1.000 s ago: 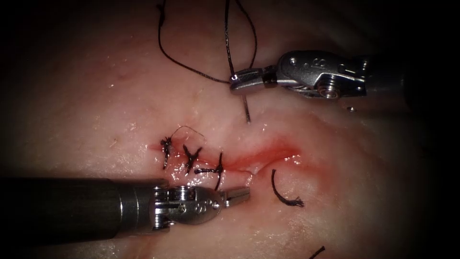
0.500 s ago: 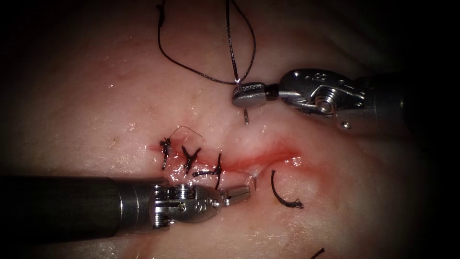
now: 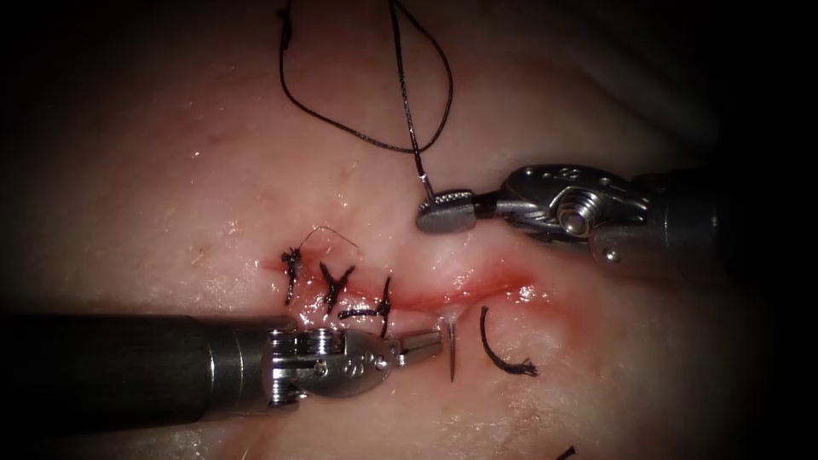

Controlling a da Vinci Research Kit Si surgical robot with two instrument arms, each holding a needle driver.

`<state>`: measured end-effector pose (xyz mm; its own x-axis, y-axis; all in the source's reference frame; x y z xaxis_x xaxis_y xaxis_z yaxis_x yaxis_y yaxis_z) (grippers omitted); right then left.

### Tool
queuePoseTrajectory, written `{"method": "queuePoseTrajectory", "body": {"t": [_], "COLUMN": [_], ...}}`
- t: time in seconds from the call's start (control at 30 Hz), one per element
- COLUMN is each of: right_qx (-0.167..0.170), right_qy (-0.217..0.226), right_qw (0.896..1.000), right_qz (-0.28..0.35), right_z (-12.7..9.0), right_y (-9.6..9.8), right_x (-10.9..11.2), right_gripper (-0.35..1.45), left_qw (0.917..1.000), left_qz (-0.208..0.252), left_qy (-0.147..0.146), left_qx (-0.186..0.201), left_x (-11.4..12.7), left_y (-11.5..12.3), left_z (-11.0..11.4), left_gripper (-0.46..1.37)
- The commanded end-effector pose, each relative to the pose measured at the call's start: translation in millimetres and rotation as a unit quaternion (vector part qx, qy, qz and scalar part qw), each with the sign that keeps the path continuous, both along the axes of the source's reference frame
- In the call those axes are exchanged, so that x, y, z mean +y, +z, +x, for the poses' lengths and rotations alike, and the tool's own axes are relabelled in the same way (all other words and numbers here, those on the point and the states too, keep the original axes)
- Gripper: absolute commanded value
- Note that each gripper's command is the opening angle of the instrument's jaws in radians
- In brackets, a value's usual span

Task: Wound Closure
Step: Pass the needle through the top of the skin with the right gripper

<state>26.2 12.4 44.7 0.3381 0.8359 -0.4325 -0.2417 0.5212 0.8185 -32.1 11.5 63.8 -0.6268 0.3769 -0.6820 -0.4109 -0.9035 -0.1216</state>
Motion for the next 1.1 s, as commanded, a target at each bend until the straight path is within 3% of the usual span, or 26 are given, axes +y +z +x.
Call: {"method": "queuePoseTrajectory", "body": {"t": [0.03, 0.1, 0.17, 0.33, 0.47, 0.77, 0.87, 0.93, 0.97, 1.03, 1.1], "right_qx": [-0.002, 0.000, 0.009, 0.025, 0.037, 0.039, 0.038, 0.038, 0.031, 0.019, 0.010], "right_qy": [-0.003, -0.015, -0.040, -0.062, -0.032, -0.027, -0.027, -0.027, -0.025, -0.024, -0.023], "right_qw": [1.000, 0.998, 0.992, 0.977, 0.975, 0.969, 0.969, 0.969, 0.968, 0.968, 0.968], "right_qz": [-0.022, -0.056, -0.120, -0.200, -0.215, -0.243, -0.244, -0.245, -0.247, -0.250, -0.250], "right_z": [0.0, 0.0, 0.0, 0.0, 0.2, 2.0, 2.1, 1.9, 1.5, 1.0, 0.3], "right_y": [0.3, 0.7, 1.0, 0.8, 0.0, -2.3, -2.0, -1.7, -1.3, -0.8, -0.4], "right_x": [0.0, 0.5, 1.0, 1.6, 2.5, 4.7, 4.6, 4.6, 4.5, 4.6, 4.8], "right_gripper": [0.03, 0.45, 0.69, 0.88, 0.95, 0.69, 0.24, 0.12, -0.02, -0.05, 0.06], "left_qw": [1.0000, 1.0000, 1.0000, 1.0000, 1.0000, 1.0000, 1.0000, 1.0000, 1.0000, 1.0000, 1.0000], "left_qz": [0.001, 0.001, 0.001, 0.001, 0.001, 0.000, 0.000, 0.000, 0.000, 0.000, 0.000], "left_qy": [0.001, 0.000, 0.001, 0.002, 0.001, 0.001, 0.001, 0.001, 0.001, 0.001, 0.002], "left_qx": [-0.001, -0.001, -0.002, -0.002, -0.002, -0.001, -0.001, -0.001, -0.001, -0.001, -0.001], "left_x": [-0.1, -0.2, -0.3, -0.4, -0.4, -0.4, -0.5, -0.5, -0.5, -0.5, -0.6], "left_y": [0.0, 0.0, 0.0, 0.0, 0.0, 0.0, 0.0, 0.0, 0.0, 0.0, -0.1], "left_z": [0.0, 0.0, 0.0, 0.1, 0.1, 0.1, 0.1, 0.1, 0.2, 0.2, 0.3], "left_gripper": [-0.35, -0.35, -0.35, -0.35, -0.35, -0.35, -0.35, -0.35, -0.35, -0.35, -0.35]}}
